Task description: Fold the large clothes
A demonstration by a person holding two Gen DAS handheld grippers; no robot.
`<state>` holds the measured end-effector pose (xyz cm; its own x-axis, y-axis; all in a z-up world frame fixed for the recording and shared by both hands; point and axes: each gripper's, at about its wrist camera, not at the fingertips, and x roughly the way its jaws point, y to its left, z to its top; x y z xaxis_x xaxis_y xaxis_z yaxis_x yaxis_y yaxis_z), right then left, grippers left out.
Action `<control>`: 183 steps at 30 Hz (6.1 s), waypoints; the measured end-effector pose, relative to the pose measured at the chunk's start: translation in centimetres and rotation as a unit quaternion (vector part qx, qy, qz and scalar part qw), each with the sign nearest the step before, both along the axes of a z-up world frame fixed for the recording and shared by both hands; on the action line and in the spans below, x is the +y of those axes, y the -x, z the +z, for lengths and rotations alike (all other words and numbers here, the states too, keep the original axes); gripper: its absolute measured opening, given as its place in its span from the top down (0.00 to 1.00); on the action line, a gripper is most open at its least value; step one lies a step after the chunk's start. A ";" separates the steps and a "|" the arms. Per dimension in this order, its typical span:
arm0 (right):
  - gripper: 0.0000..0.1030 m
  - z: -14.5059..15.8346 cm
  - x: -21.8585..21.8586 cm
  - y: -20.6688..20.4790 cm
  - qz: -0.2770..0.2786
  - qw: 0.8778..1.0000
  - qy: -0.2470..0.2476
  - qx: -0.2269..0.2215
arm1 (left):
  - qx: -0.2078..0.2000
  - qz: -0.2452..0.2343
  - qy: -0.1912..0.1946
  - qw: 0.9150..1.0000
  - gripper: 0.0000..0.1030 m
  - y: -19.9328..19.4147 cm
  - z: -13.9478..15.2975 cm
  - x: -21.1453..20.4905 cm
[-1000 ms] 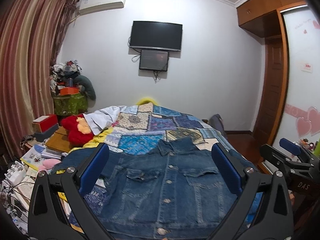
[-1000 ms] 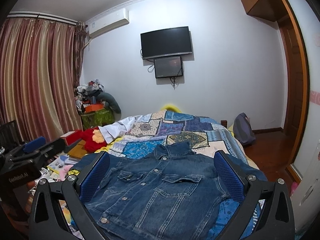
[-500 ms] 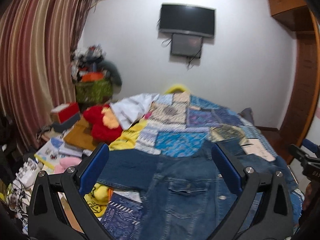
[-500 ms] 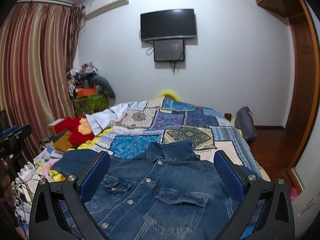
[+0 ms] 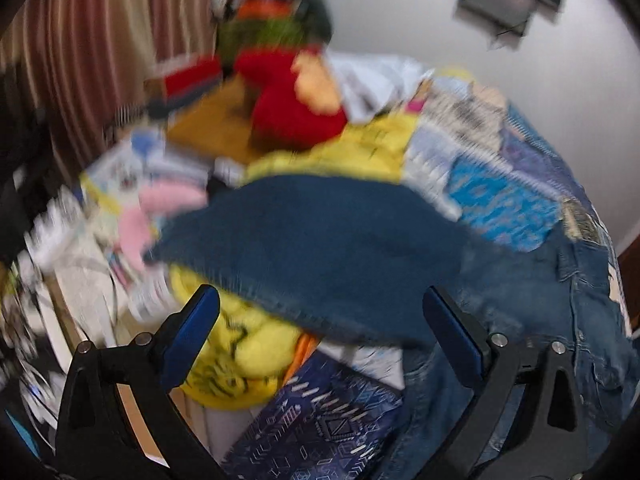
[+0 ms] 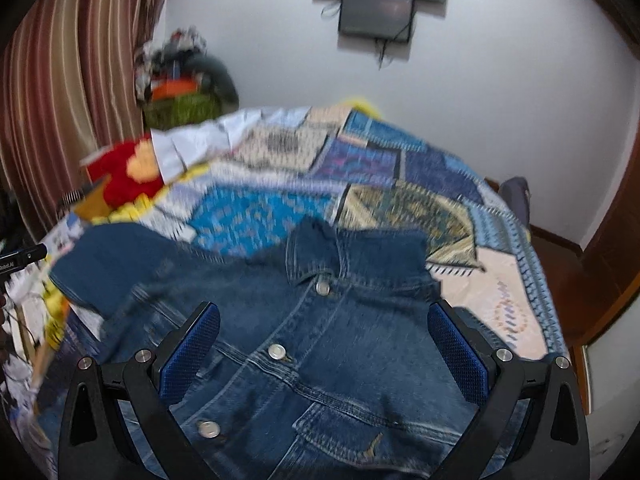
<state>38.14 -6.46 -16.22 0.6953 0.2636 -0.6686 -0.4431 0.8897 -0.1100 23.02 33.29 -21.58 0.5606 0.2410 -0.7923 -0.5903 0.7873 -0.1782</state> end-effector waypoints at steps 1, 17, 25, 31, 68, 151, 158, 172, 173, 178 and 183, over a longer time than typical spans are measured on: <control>0.00 -0.8 0.3 -0.5 0.004 1.000 0.006 0.011 | 0.004 0.009 0.025 1.000 0.06 0.1 -1.1 0.7; 0.00 -5.5 1.7 -4.5 0.044 0.987 -0.020 0.155 | -0.006 0.082 0.115 0.990 0.50 -2.1 -4.8 7.6; 0.00 -4.1 1.2 -3.7 0.047 0.990 -0.016 0.132 | 0.031 0.051 -0.070 0.996 0.92 -4.1 0.5 4.3; 0.00 -1.7 0.1 -2.0 0.058 0.995 -0.003 0.083 | -0.049 -0.032 -0.159 0.986 0.93 -4.9 8.2 -2.4; 0.00 1.1 -10.1 0.1 -0.006 0.995 -0.059 0.083 | 0.007 -0.130 0.064 0.989 0.30 -4.7 -1.2 -7.6; 0.70 -5.8 -15.6 -7.0 -0.081 0.921 -0.192 0.329 | 0.107 -0.292 -0.042 0.950 0.16 -11.4 -5.8 -18.3; 0.71 1.7 -12.8 -6.8 -0.011 0.966 -0.147 0.211 | 0.072 -0.335 -0.040 0.939 0.16 -11.8 -3.3 -20.9; 0.38 -6.1 -14.3 -5.5 -0.053 0.974 0.035 0.219 | 0.101 -0.354 -0.056 0.928 0.13 -12.5 -5.4 -23.5; 0.36 -5.7 -14.4 -5.1 -0.051 0.976 0.039 0.206 | 0.101 -0.353 -0.055 0.929 0.13 -12.5 -5.4 -23.4; 0.36 -2.7 -16.4 -3.4 -0.054 0.983 0.028 0.174 | 0.100 -0.354 -0.076 0.927 0.13 -12.4 -4.9 -24.0; 0.35 1.6 -21.0 -2.1 -0.090 0.986 -0.022 0.137 | 0.066 -0.347 -0.091 0.931 0.13 -12.5 -2.0 -24.3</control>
<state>40.25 -27.49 -14.60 0.5288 0.1850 -0.8284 -0.2857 0.9578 0.0316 35.48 8.99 -23.62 0.5324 -0.0056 -0.8465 0.0647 0.9973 0.0342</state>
